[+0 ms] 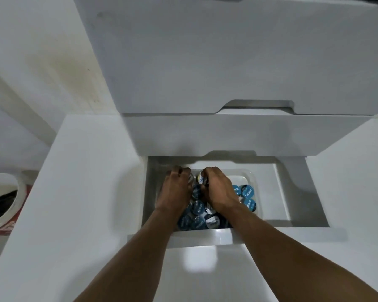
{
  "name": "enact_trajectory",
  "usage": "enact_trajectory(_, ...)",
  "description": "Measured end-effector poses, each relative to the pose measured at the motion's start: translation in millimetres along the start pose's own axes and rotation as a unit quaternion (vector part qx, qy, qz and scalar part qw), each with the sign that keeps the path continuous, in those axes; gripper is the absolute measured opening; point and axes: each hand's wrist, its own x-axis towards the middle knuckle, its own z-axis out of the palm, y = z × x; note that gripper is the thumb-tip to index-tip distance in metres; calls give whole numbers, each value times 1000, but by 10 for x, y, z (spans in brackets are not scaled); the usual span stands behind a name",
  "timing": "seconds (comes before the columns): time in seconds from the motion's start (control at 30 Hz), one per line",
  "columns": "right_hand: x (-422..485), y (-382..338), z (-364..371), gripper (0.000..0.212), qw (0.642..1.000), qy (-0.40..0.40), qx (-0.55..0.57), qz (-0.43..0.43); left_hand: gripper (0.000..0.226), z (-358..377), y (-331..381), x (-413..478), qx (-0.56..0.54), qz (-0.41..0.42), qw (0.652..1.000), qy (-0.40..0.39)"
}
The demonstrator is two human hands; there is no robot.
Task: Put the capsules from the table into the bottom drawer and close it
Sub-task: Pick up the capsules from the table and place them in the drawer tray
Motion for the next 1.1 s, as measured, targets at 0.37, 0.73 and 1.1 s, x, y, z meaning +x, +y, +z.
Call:
enact_trajectory(0.37,105,27,112,31,1000,-12,-5,13,36,70,-78,72,98,-6,995,-15)
enact_trajectory(0.73,144,40,128,29,999,-25,-10,26,31,76,-116,119,139,1,990,-39)
enact_trajectory(1.1,158,43,114,20,999,-28,-18,29,23,44,-277,112,153,2,988,-22)
